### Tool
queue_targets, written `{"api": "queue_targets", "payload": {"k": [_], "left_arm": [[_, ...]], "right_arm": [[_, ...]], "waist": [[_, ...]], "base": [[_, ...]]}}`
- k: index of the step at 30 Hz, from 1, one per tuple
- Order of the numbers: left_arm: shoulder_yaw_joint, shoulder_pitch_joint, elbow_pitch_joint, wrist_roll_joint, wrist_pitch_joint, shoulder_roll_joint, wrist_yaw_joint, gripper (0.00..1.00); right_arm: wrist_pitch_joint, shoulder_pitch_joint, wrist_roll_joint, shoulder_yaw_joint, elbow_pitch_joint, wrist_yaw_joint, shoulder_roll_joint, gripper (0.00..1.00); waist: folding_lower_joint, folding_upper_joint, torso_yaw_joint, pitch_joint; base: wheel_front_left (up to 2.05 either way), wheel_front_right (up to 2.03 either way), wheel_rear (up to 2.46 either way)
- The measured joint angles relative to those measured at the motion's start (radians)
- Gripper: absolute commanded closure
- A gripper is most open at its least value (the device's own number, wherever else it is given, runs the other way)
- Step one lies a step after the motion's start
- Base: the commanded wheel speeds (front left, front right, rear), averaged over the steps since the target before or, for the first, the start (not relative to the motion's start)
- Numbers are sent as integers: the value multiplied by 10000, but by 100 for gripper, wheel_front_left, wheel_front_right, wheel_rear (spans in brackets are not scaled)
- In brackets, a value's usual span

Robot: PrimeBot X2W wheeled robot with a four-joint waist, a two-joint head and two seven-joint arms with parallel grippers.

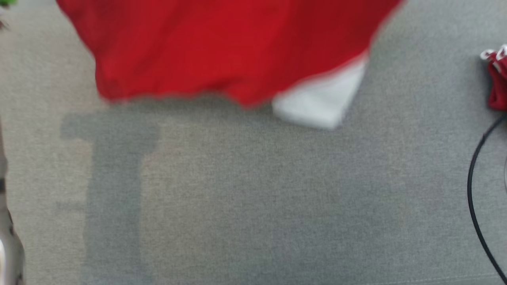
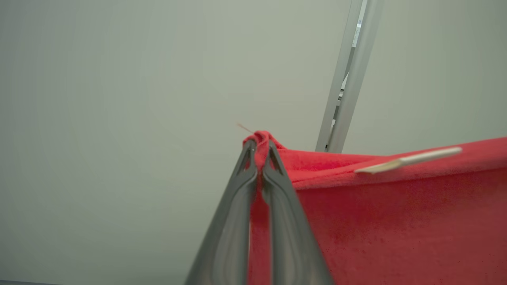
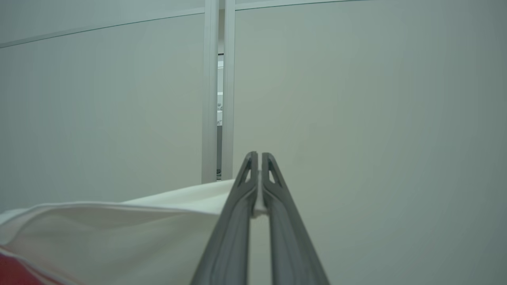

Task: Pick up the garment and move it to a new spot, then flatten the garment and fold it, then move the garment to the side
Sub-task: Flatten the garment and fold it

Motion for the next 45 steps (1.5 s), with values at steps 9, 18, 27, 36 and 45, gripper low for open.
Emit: {"api": "queue_targets", "payload": {"k": [9, 18, 27, 36, 45], "left_arm": [[353, -2634, 1910, 249, -2119, -234, -12, 100], [761, 8, 3597, -640, -2972, -920, -428, 100], [899, 4366, 3988, -757, -3137, -1906, -487, 100], [1634, 6491, 3010, -249, -3133, -2615, -512, 100], [2159, 8477, 2330, 364, -3122, -2984, -514, 100]], "right_arm": [[-642, -1780, -1068, -1423, 961, 12, 874, 100], [-727, 1586, 81, -819, 466, 12, 1231, 100], [-738, 7240, 1873, 646, -997, -2, 1223, 100], [-738, 10392, 2813, 662, -1590, 0, 1074, 100], [-738, 12183, 3632, 629, -1710, 0, 1183, 100]], "waist": [[0, 0, -222, 1544], [1, 0, -533, 1878], [1, 0, -616, 1196], [0, 0, -645, 279], [0, 0, -705, -784]], "base": [[0, 0, 0], [0, 0, 0], [0, 0, 0], [0, 0, 0], [0, 0, 0]]}}
